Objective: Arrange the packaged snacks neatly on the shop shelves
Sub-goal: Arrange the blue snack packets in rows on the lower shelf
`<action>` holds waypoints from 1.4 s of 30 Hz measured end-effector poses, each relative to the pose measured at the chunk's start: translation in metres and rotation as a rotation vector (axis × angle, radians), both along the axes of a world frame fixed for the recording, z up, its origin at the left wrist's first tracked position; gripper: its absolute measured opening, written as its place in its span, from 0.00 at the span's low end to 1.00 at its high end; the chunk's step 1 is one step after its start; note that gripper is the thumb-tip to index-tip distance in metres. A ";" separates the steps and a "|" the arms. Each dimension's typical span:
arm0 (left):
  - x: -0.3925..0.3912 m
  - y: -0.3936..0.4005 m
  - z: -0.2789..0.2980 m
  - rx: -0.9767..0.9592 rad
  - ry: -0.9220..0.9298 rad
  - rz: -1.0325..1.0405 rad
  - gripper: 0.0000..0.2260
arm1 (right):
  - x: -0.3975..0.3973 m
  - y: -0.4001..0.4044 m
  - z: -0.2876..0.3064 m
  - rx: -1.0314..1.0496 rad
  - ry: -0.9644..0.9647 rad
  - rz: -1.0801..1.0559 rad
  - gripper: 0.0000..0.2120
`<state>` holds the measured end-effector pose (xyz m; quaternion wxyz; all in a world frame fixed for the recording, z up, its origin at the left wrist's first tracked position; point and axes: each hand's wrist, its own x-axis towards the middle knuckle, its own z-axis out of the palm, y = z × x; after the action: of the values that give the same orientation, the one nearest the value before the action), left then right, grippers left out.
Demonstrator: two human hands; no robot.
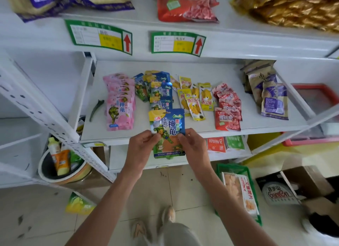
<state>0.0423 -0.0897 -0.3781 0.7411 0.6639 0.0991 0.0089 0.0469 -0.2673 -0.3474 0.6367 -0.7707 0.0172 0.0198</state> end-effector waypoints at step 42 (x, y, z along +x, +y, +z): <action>-0.007 -0.035 0.097 0.043 -0.163 0.136 0.14 | 0.025 -0.032 0.075 0.070 -0.187 0.199 0.12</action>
<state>0.0353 -0.1243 -0.2816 0.7299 0.6686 0.0832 0.1153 0.0716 -0.2991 -0.2723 0.6569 -0.7444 -0.1194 0.0114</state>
